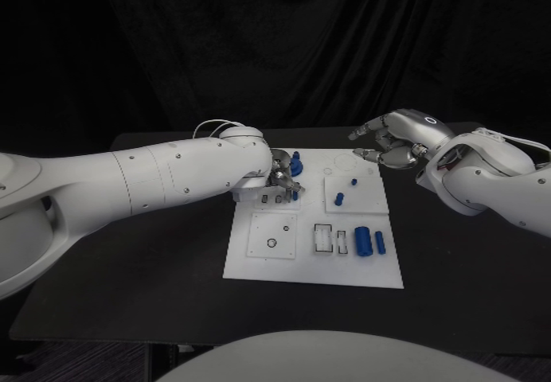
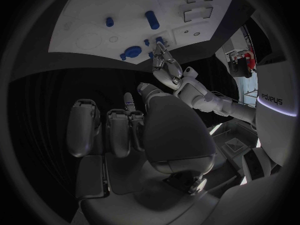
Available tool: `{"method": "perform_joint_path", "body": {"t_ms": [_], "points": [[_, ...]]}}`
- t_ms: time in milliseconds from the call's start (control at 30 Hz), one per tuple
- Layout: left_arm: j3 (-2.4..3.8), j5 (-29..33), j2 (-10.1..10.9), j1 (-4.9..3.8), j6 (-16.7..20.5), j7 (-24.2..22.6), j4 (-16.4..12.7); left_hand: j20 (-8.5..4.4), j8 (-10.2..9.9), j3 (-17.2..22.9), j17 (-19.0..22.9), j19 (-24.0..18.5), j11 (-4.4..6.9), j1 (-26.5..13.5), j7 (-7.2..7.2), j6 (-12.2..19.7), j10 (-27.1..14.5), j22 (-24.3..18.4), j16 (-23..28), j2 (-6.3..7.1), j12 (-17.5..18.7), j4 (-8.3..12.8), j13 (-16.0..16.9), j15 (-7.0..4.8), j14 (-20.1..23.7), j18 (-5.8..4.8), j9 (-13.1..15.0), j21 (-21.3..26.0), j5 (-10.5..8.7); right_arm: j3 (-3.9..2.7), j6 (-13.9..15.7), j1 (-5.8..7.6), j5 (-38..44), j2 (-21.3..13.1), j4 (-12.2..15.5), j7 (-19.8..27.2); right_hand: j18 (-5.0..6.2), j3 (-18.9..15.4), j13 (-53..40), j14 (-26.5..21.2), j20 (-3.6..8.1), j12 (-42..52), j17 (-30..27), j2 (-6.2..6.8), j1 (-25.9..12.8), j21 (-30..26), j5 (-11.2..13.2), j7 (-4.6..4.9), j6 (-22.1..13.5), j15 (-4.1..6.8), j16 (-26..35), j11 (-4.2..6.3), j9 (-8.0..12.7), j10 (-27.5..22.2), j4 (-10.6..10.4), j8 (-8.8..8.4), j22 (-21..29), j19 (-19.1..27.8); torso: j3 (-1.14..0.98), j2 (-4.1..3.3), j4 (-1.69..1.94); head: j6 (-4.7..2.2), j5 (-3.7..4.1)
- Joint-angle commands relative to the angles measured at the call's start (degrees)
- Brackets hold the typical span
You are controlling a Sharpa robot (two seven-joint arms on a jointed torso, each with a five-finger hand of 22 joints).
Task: Assemble the parts on the task board
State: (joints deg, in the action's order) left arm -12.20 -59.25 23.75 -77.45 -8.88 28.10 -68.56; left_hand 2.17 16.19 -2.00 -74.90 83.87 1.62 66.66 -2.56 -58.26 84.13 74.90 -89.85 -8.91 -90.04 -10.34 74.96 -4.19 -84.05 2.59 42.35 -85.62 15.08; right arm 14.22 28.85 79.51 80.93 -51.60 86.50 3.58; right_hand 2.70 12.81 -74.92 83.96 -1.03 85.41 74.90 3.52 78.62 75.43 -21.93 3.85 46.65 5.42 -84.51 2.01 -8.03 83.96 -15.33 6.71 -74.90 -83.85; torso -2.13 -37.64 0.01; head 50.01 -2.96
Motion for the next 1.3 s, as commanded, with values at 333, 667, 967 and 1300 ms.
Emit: {"method": "perform_joint_path", "body": {"t_ms": [333, 667, 967, 1300], "points": [[0.04, -0.21, -0.34, 0.23, -1.51, -1.42, 0.39, 0.15, -0.47, 0.74, -15.1, 0.01, -0.07, 0.43, 0.09, -0.08, 5.87, 7.51, -0.15, 0.45, 0.04, 0.4, 15.04, 0.02, -5.95, -0.43, 0.26, 0.45, 0.61, -0.05, -0.75, -0.1, 0.06, 0.27, -0.26, -1.31, 0.46, 0.45, -8.05, 4.28, -0.3, 0.14, 6.59, -0.55, -0.01, 0.1, -0.13, 0.03, 0.39, -0.31, -0.22, -0.33, 0.08, 1.97, 0.12, 0.13, -10.89, -0.15, 0.03, -0.01, 0.05, -0.01, -0.15], [0.04, -0.21, -0.66, 0.33, -1.62, -1.85, 0.91, 0.15, -0.48, 0.83, -15.1, -0.14, -0.07, 0.4, 0.1, -0.13, 5.87, 7.35, -0.15, 0.47, 0.04, 0.43, 15.04, 0.02, -5.95, -0.38, 0.3, 0.57, 0.6, -0.05, -0.84, -0.1, 0.06, 0.33, -0.38, -1.33, 0.46, 0.45, -8.05, 4.28, -0.3, 0.14, 6.59, -0.55, -0.01, 0.1, -0.13, 0.03, 0.39, -0.31, -0.22, -0.33, 0.08, 1.97, 0.12, 0.13, -10.89, -0.15, 0.01, -0.03, 0.09, -0.01, -0.06], [0.04, -0.21, -0.89, 0.4, -1.51, -2.24, 1.16, 0.13, -1.17, 3.19, -15.1, -0.23, -0.03, 0.66, 0.18, -0.24, 5.87, 7.37, -0.15, 1.17, 0.04, 1.88, 15.04, 0.01, -5.95, -0.36, 0.9, 0.72, 3.1, -0.05, -1.01, -0.1, 0.06, 0.4, -0.48, -1.34, 0.45, 0.5, -7.95, 4.27, -0.31, 0.08, 6.56, -0.55, 0.02, 0.12, -0.13, 0.06, 0.5, -0.32, -0.21, -0.35, 0.12, 1.92, 0.18, 0.13, -10.9, -0.17, 0.0, -0.01, 0.05, -0.01, -0.21], [0.05, -0.21, -0.93, 0.42, -1.65, -2.44, 1.37, 0.11, -2.16, 7.44, -15.1, -0.35, 0.01, 0.43, 0.2, -0.34, 5.87, 7.38, -0.15, 2.36, 0.04, 3.94, 15.04, -0.01, -5.95, -0.32, 1.66, 0.93, 5.35, -0.05, -1.22, -0.1, 0.06, 0.49, -0.57, -1.25, 0.49, 0.51, -7.79, 4.25, -0.32, -0.02, 6.42, -0.51, 0.04, -0.03, -0.12, 0.07, 0.55, -0.33, -0.12, -0.37, 0.14, 1.83, 0.23, 0.13, -10.85, -0.11, 0.02, -0.02, 0.03, -0.01, -0.32]]}}
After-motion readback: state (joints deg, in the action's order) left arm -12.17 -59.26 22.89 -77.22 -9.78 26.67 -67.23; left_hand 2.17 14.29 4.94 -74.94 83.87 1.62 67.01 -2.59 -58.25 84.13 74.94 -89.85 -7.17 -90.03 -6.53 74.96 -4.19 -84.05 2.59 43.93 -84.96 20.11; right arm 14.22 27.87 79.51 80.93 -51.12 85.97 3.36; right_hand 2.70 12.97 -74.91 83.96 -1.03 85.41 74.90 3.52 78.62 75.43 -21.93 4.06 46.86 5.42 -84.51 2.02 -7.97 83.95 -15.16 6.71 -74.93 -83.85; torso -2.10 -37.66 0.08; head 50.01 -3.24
